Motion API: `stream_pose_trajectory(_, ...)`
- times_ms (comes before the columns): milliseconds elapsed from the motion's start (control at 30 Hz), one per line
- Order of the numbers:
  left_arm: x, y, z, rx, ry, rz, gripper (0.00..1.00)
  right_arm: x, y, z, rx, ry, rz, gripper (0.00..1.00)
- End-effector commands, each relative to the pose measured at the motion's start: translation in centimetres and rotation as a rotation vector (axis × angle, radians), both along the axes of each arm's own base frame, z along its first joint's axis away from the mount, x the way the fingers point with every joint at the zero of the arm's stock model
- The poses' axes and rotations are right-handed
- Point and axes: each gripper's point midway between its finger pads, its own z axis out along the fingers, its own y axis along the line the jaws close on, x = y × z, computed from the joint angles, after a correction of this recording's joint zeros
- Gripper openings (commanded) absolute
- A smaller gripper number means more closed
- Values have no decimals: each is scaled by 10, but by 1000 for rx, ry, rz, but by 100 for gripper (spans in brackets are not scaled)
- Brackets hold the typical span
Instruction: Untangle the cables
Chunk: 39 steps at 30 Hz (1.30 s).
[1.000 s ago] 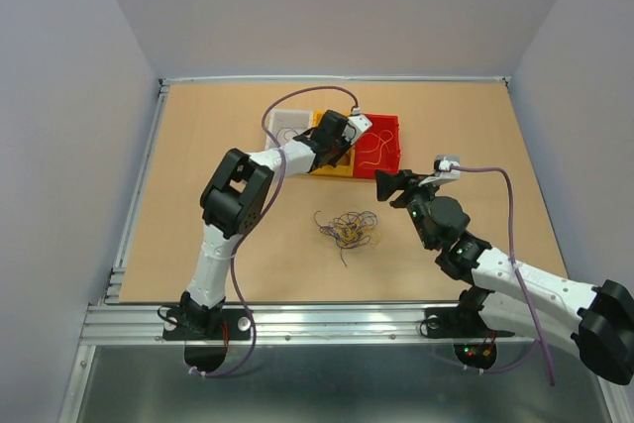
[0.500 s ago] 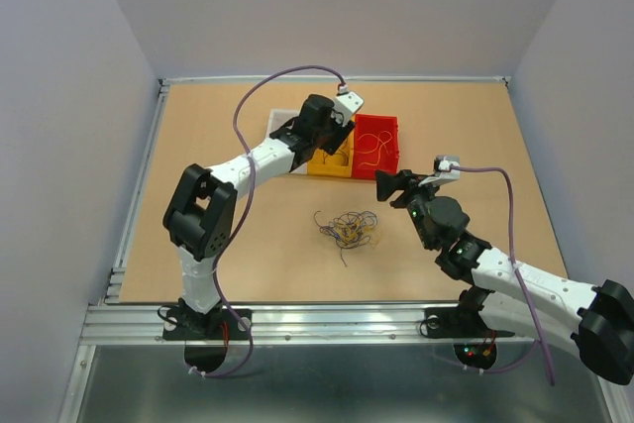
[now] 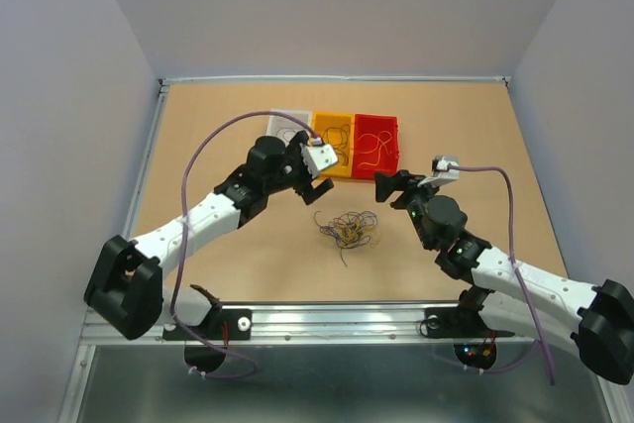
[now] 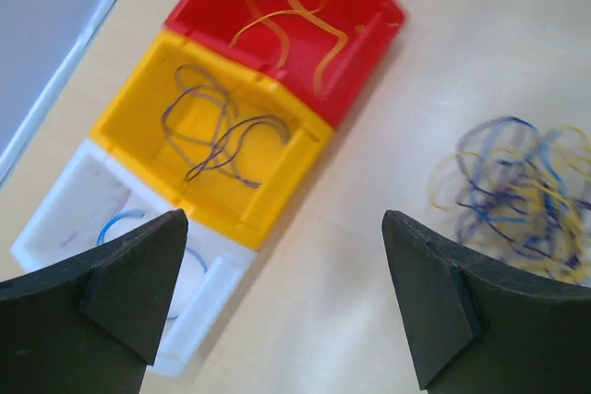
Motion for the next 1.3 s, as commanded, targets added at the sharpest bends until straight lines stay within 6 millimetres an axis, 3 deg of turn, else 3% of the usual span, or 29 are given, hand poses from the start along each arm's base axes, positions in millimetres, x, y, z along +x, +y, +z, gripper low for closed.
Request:
stream_pose_trajectory(0, -66, -15, 11, -28, -115, -371, 98, 3, -6, 42, 79, -73, -48, 83)
stream_pose_trajectory(33, -84, -13, -2, -6, -136, -459, 98, 3, -7, 42, 79, -73, -49, 83)
stream_pose_trajectory(133, -118, -6, -2, 2, -206, -603, 98, 3, -6, 43, 80, -74, -46, 83)
stream_pose_trajectory(167, -127, -3, -12, 20, -234, -644, 98, 3, -7, 42, 79, -73, -48, 83)
stream_pose_trajectory(233, -138, -2, -11, 14, -280, -686, 99, 4, -5, 40, 73, -69, -43, 83)
stream_pose_trajectory(367, -138, -8, -7, 10, -273, -696, 96, 4, -4, 40, 70, -67, -42, 83)
stream_pose_trajectory(733, -126, -43, -35, 65, -134, -701, 76, 5, -2, 39, 66, -63, -40, 83)
stream_pose_trajectory(933, -122, -72, -51, 114, -89, -674, 52, 6, -1, 37, 63, -58, -36, 83)
stream_pose_trajectory(1000, -124, -79, -53, 119, -81, -684, 26, 6, -1, 37, 66, -58, -36, 83)
stream_pose_trajectory(1033, -121, -83, -53, 124, -75, -677, 4, 6, -1, 37, 64, -58, -37, 83)
stream_pose_trajectory(1133, -119, -85, -42, 111, -81, -661, 0, 4, -2, 38, 70, -62, -34, 83)
stream_pose_trajectory(1267, -115, -83, 4, 61, -171, -631, 0, -5, -7, 52, 88, -121, -7, 83)
